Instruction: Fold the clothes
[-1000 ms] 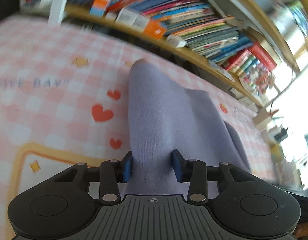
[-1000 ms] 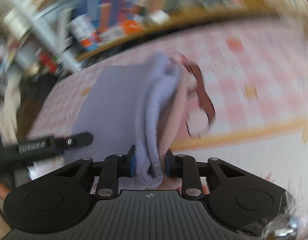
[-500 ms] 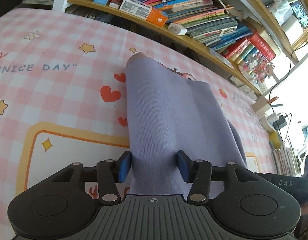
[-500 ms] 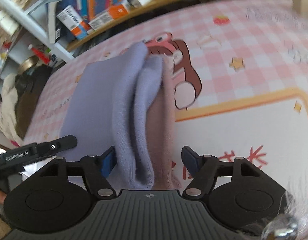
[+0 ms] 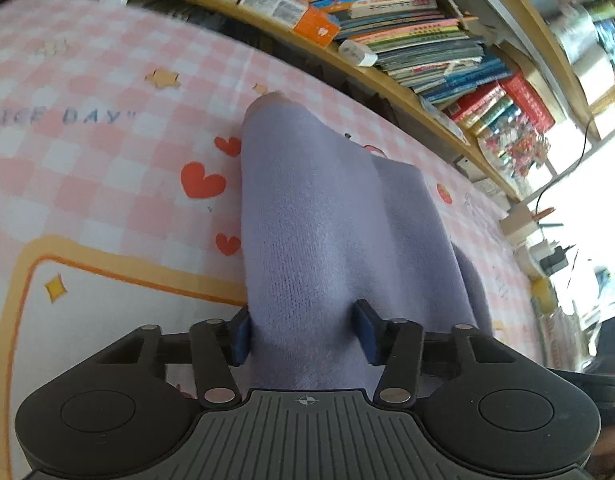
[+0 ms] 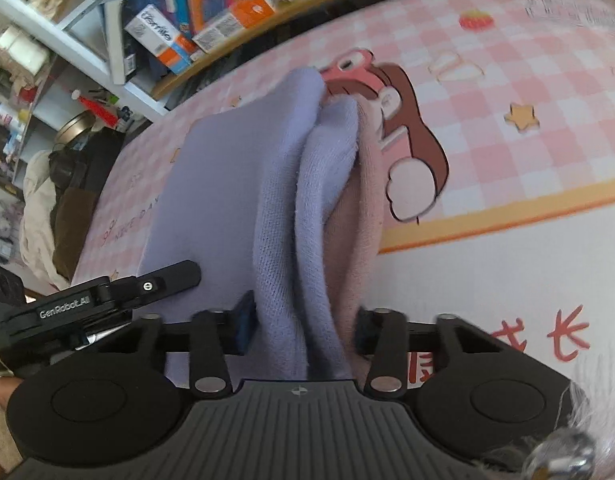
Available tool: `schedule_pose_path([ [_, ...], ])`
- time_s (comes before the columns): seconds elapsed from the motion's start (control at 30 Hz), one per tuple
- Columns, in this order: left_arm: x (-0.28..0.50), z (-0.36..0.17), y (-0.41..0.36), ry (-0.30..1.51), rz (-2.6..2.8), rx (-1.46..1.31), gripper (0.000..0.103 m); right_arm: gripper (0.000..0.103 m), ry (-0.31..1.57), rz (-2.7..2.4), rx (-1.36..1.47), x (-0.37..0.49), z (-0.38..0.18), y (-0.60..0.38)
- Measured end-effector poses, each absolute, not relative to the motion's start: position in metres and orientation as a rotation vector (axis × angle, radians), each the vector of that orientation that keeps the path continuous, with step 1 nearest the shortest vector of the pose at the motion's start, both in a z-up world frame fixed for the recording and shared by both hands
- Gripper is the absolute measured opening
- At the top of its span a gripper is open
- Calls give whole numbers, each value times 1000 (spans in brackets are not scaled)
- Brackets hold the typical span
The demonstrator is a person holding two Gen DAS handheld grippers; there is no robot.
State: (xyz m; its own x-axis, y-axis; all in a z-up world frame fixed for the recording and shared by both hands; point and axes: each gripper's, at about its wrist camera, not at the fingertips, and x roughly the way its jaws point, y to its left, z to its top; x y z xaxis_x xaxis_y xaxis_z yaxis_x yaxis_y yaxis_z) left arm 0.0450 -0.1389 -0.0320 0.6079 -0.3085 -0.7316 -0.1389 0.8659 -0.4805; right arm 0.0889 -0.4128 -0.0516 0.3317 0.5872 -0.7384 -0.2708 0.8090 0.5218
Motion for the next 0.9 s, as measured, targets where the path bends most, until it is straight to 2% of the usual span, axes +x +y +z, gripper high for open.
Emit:
schedule_pose_path([
  [0.17, 31, 0, -164, 877, -143, -334, 43, 28, 932, 638, 20, 58, -18, -388],
  [0.37, 27, -10, -154, 978, -187, -422, 45, 28, 1068, 630, 155, 60, -31, -415],
  [0.47, 32, -17, -148, 997, -186, -457, 51, 33, 1101, 615, 221, 65, -38, -422],
  [0.53, 35, -23, -142, 1014, -186, -485, 54, 43, 1121, 593, 245, 66, -41, -425],
  [0.63, 37, -31, -135, 1019, -194, -540, 56, 50, 1151, 577, 301, 69, -47, -429],
  [0.77, 42, -39, -132, 1016, -211, -588, 60, 54, 1182, 577, 372, 75, -55, -434],
  [0.9, 48, -44, -130, 1000, -205, -630, 58, 55, 1178, 589, 390, 81, -56, -431],
])
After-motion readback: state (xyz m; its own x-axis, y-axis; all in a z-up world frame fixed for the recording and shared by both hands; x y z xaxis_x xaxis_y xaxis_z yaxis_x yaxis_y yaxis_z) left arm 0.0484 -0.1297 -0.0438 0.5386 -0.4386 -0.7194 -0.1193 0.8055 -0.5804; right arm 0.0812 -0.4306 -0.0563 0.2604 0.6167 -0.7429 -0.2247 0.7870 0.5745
